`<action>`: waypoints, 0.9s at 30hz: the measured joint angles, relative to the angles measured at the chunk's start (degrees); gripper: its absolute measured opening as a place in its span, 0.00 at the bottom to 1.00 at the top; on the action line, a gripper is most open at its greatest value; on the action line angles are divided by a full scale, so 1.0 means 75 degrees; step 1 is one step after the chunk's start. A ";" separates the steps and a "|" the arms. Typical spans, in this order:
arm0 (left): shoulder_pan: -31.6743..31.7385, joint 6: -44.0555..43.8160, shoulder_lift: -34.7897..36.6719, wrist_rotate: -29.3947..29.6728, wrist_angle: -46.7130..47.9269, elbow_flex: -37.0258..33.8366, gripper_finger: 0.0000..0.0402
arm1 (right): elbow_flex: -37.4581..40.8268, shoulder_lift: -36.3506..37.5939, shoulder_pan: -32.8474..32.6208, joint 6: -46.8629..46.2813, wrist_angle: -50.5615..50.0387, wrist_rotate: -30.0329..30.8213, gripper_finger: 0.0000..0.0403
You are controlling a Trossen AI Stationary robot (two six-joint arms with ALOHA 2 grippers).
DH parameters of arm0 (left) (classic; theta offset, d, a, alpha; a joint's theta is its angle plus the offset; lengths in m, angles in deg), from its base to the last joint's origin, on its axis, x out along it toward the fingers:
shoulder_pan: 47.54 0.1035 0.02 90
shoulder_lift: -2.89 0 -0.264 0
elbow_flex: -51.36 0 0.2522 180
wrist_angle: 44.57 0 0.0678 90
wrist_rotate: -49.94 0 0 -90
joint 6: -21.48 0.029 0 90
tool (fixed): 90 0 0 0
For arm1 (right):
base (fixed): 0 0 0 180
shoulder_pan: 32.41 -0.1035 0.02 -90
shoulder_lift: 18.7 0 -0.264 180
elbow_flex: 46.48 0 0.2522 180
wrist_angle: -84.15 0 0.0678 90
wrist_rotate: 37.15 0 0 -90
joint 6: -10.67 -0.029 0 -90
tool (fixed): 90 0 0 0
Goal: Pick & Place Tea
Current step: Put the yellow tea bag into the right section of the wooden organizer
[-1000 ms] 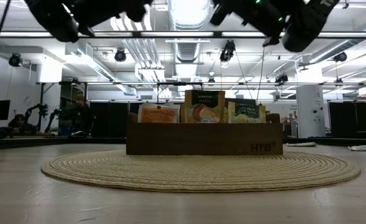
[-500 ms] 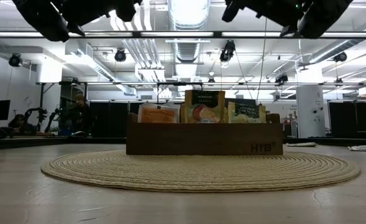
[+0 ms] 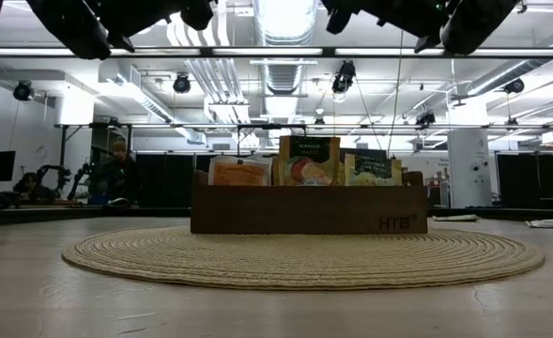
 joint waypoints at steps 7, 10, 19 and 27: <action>-0.0003 -0.0177 -0.0141 -0.0284 -0.0009 0.0221 0.04 | -0.0009 -0.0002 0.0000 -0.0003 -0.0002 0.0398 0.63; -0.0003 -0.0199 -0.0415 -0.0327 0.0001 0.0416 0.04 | -0.0009 -0.0002 0.0003 -0.0003 0.0000 0.0413 0.66; -0.0001 -0.0208 -0.1078 -0.0546 0.0007 0.1011 0.04 | -0.0007 -0.0002 -0.0003 -0.0170 -0.0006 0.0362 0.62; 0.0000 -0.0222 -0.1487 -0.0682 0.0079 0.1381 0.04 | -0.0006 -0.0002 -0.0003 -0.0138 -0.0010 0.0168 0.52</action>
